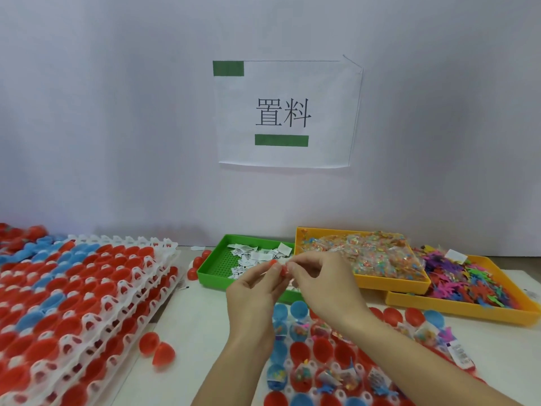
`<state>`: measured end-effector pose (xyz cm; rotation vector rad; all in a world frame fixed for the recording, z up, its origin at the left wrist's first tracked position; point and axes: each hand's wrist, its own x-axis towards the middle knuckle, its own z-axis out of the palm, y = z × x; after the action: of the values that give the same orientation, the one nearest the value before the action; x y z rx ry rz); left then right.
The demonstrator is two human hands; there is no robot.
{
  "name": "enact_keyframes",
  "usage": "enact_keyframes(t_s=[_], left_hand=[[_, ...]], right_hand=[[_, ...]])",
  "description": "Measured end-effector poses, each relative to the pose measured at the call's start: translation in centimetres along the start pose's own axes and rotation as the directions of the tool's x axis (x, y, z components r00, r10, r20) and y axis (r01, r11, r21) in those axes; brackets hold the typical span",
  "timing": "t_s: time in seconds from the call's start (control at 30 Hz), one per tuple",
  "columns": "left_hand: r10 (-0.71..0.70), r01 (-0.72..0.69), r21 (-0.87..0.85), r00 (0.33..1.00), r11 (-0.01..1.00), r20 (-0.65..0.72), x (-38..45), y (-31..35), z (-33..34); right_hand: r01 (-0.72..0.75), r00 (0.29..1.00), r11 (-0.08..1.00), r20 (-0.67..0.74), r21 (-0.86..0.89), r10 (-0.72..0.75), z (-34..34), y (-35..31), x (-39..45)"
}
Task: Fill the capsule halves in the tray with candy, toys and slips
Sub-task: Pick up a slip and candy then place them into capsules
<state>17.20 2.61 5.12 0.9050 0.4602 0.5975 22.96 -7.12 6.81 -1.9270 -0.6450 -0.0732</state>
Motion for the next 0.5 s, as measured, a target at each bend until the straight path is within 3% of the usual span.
enact_keyframes(t_s=[0.1,0.2,0.27,0.37,0.5], left_hand=[[0.011,-0.014,-0.044,0.997,0.999,-0.072,1.6,1.3,-1.3],[0.044,-0.049,-0.038,0.992,0.998,-0.119,3.4,2.7,-2.4],[0.073,-0.076,-0.022,0.989,0.997,-0.129,4.2,3.2,-2.6],[0.098,-0.096,0.028,0.990,0.995,-0.104,4.7,3.0,-2.7],[0.106,-0.096,0.141,0.992,0.985,-0.066,4.7,2.3,-2.8]], right_hand=[[0.048,0.999,0.984,0.017,-0.174,-0.046,0.9,0.5,2.2],[0.108,0.988,0.921,0.141,-0.375,-0.059,1.8,1.2,4.8],[0.175,0.967,0.829,0.252,-0.531,-0.043,2.8,1.6,6.2],[0.312,0.923,0.604,0.383,-0.733,-0.012,4.5,1.9,7.8],[0.417,0.881,0.406,0.471,-0.813,0.041,6.2,2.2,8.7]])
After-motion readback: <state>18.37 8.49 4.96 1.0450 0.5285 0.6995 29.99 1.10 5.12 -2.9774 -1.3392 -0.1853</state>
